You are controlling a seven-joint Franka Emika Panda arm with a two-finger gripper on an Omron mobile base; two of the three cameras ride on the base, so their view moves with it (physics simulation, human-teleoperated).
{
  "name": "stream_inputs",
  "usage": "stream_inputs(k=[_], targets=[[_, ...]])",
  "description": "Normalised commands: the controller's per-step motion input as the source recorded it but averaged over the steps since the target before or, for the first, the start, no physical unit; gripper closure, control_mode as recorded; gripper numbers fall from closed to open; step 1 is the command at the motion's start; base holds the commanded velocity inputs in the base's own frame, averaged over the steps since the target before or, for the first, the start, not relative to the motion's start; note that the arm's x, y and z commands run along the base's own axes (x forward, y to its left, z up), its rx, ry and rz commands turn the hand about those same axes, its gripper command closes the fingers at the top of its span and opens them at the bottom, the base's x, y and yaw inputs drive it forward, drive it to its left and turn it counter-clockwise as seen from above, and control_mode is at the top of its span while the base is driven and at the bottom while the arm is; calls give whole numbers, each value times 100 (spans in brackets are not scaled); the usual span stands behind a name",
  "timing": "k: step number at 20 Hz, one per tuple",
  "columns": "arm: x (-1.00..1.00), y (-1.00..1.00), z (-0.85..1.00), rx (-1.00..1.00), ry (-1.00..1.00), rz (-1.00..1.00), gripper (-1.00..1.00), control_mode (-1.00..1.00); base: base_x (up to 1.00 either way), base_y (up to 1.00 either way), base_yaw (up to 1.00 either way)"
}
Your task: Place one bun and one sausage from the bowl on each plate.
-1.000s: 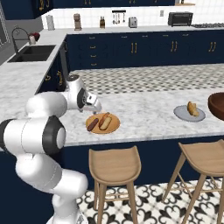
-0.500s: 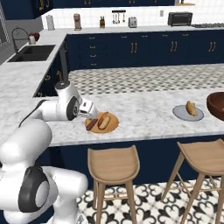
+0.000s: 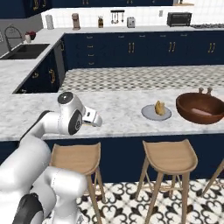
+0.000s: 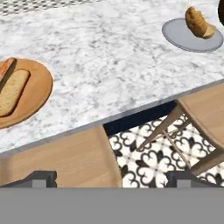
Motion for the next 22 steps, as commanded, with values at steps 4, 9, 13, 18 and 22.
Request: stream_inputs(k=[4, 9, 13, 18, 22], targets=[[0, 0, 0, 0, 0, 0, -100, 100, 8, -100, 19], [0, 0, 0, 0, 0, 0, -100, 100, -77, -100, 15], [0, 0, 0, 0, 0, 0, -100, 100, -21, -100, 7], [0, 0, 0, 0, 0, 0, -100, 100, -1, -100, 10], [0, 0, 0, 0, 0, 0, -100, 100, 22, -100, 26]])
